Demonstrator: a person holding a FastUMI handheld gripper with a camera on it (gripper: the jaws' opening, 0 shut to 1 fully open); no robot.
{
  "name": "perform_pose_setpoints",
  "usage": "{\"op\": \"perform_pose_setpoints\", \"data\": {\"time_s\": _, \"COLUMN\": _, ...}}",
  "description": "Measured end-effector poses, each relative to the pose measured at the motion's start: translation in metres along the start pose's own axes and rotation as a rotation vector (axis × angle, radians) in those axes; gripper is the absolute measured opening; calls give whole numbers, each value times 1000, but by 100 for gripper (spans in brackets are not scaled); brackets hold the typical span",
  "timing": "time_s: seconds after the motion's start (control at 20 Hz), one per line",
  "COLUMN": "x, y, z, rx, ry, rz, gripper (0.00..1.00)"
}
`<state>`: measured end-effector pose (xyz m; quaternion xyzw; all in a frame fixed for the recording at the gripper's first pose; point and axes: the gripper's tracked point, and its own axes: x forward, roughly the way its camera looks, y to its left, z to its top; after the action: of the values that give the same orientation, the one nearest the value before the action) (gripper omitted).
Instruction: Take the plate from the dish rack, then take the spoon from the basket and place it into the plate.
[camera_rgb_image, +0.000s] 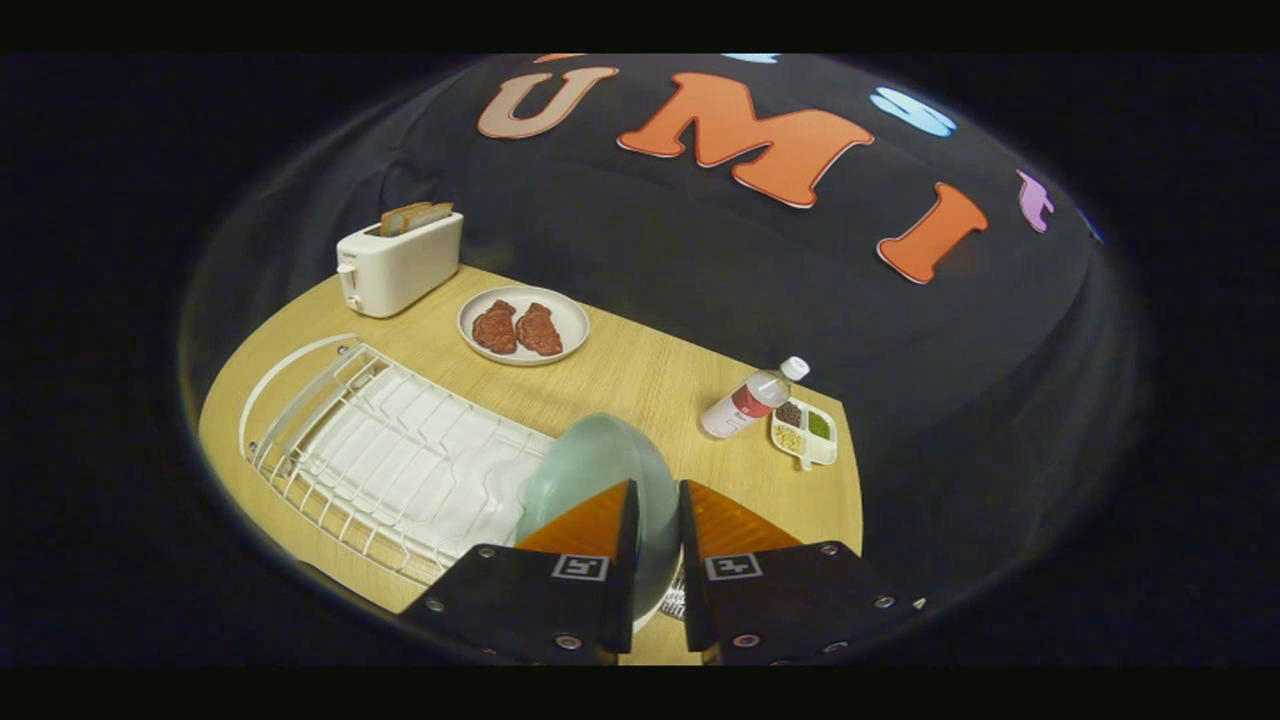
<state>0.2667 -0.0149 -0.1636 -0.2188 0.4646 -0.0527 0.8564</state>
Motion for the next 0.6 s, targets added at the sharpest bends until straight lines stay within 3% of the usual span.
{"op": "perform_pose_setpoints", "data": {"time_s": 0.35, "x": -12, "y": -18, "z": 32, "rx": -58, "ry": -101, "rz": -98, "gripper": 16}}
{"op": "perform_pose_setpoints", "data": {"time_s": 0.5, "x": -11, "y": -14, "z": 12, "rx": -80, "ry": -33, "rz": -57, "gripper": 9}}
{"op": "perform_pose_setpoints", "data": {"time_s": 0.6, "x": -14, "y": 7, "z": -2, "rx": -26, "ry": 29, "rz": 54, "gripper": 8}}
